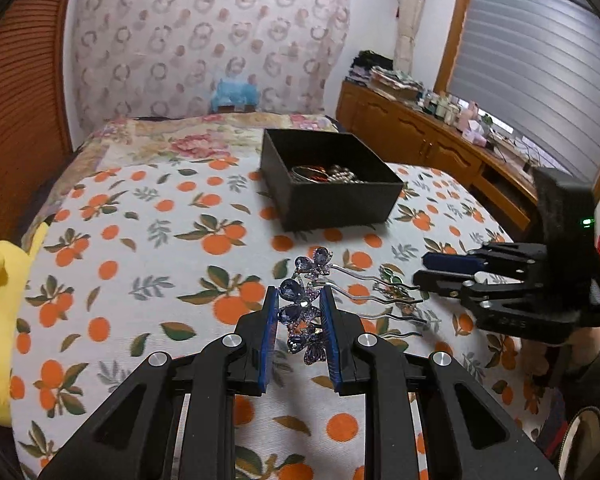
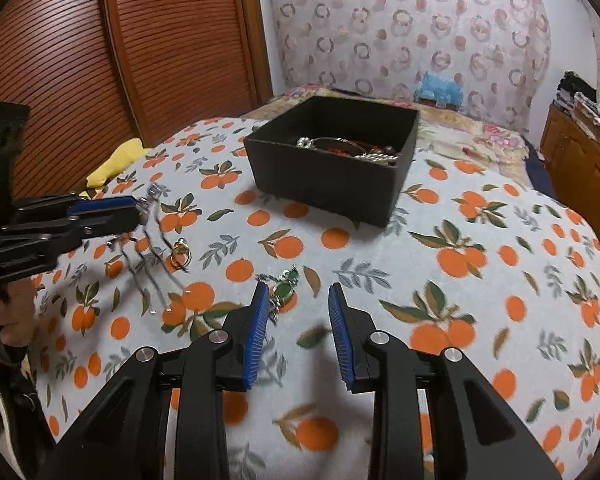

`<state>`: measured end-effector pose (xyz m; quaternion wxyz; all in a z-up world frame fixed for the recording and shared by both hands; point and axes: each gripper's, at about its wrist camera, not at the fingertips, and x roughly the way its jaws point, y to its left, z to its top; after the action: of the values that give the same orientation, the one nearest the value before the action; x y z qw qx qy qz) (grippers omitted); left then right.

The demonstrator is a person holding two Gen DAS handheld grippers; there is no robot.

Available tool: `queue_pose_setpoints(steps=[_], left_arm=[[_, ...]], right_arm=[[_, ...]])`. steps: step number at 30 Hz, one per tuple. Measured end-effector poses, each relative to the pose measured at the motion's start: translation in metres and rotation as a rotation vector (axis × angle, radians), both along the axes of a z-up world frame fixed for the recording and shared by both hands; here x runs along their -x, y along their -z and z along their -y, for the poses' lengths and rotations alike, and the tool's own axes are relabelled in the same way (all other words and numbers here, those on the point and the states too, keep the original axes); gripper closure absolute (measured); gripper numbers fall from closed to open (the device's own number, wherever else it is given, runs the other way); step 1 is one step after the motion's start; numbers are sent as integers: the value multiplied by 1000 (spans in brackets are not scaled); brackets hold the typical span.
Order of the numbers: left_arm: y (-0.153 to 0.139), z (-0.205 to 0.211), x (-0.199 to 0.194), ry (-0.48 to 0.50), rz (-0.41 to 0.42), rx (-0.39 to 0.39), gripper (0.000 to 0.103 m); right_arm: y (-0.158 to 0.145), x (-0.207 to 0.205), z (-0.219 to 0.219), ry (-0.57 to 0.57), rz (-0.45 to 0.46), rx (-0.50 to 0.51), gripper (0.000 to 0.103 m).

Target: Organize jewelry

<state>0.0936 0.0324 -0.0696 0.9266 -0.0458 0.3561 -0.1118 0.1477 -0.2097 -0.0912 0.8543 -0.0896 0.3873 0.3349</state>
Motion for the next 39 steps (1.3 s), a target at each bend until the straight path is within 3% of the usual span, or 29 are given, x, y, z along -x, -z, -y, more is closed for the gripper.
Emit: queue_pose_setpoints(steps=[3, 6, 15, 23, 39], left_arm=[[-1, -4, 1, -9, 3, 6, 83], [-1, -6, 2, -10, 4, 9, 83], [2, -6, 3, -6, 1, 11, 83], [4, -1, 4, 1, 2, 9, 83], [-11, 3, 0, 5, 36, 0, 83]], right_arm=[[5, -6, -11, -16, -17, 17, 70], [9, -9, -19, -24, -26, 46, 80], [12, -21, -11, 50, -30, 80, 84], [11, -20, -7, 29, -21, 82, 90], [-59, -5, 10, 7, 129, 4, 90]])
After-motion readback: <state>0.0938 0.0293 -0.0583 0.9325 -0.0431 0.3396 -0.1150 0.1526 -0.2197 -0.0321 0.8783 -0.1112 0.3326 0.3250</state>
